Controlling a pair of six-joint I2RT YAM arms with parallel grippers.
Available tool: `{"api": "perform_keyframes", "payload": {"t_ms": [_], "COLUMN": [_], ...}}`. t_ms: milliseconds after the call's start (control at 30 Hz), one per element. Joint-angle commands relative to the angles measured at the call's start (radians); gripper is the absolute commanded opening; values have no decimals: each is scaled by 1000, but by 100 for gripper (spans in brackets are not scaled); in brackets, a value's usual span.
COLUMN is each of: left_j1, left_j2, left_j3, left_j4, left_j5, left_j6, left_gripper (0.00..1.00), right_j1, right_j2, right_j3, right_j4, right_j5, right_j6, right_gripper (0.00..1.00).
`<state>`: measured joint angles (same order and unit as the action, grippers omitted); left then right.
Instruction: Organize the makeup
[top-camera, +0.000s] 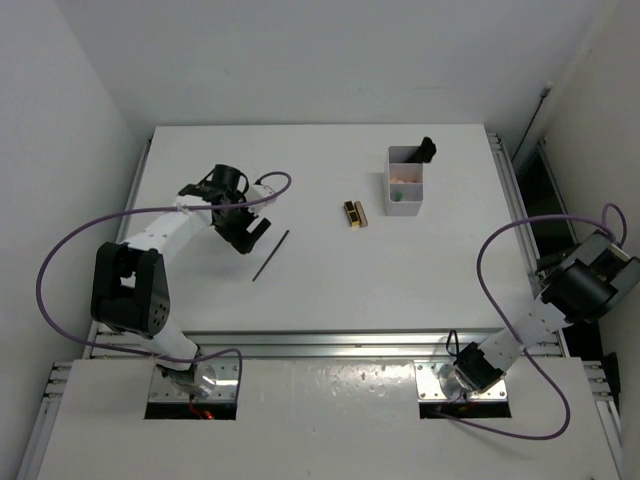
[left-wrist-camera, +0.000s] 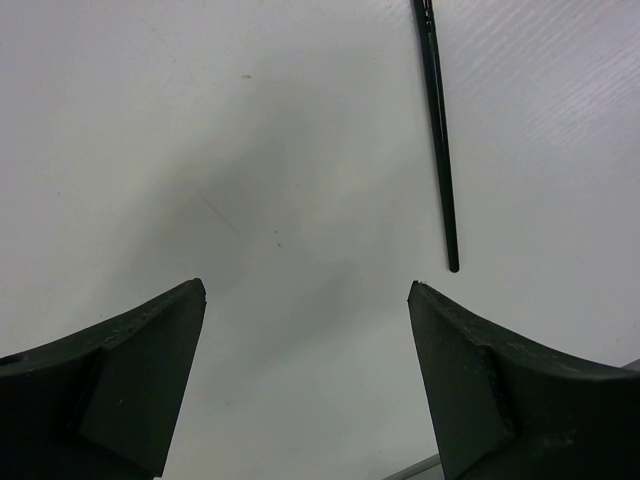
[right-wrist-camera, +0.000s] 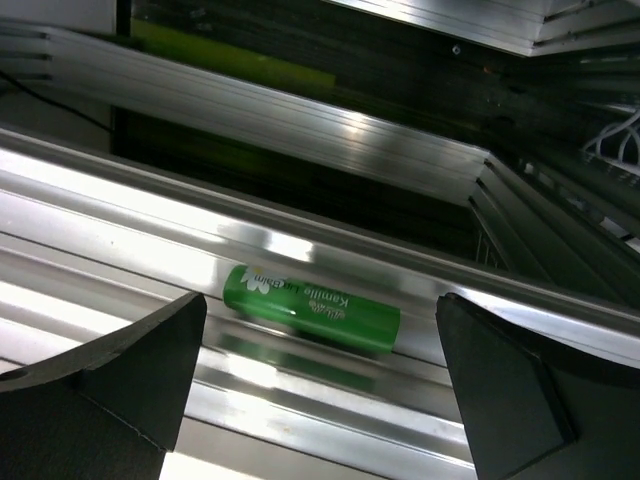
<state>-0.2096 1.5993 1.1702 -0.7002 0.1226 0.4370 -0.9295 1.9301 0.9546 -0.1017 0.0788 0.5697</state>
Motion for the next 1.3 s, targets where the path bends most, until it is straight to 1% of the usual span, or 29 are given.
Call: {"api": "perform_keyframes", "payload": {"t_ms": [0, 233, 300, 600, 800, 967, 1067, 1100, 1167, 1200, 1267], "left_j1": [3, -7, -7, -7, -7, -7, -7, -7, -7, -7, -7], "left_j2": [-27, -9, -9, 1, 1, 1, 1, 1, 1, 1, 1], "left_j3": [46, 55, 55, 65, 75, 75, 75, 75, 75, 75, 75], "left_j4": [-15, -15, -15, -15, -15, -15, -15, -15, -15, -15, -15], "left_j5": [-1, -1, -1, -1, -1, -1, -1, -1, -1, -1, -1], "left_j6": [5, 5, 5, 5, 14, 14, 14, 23, 23, 23, 23], "left_gripper": [89, 89, 89, 89, 89, 89, 89, 89, 89, 89, 89], "right_j1": [-20, -15, -14, -3, 3, 3, 3, 3, 0, 0, 1], "right_j2": [27, 43, 44, 43, 50, 52, 53, 50, 52, 47, 46], "right_j3": [33, 62, 65, 64, 75, 65, 65, 62, 61, 59, 55], "right_j4": [20, 20, -16, -55, -69, -72, -67, -66, -66, -59, -53], "right_j5": [19, 7, 12, 2, -4, -17, -34, -36, -45, -47, -53], "right_j6": [32, 41, 47, 58, 61, 71, 70, 71, 73, 71, 70], "right_gripper": [98, 96, 95, 94, 89, 79, 74, 71, 67, 63, 59]}}
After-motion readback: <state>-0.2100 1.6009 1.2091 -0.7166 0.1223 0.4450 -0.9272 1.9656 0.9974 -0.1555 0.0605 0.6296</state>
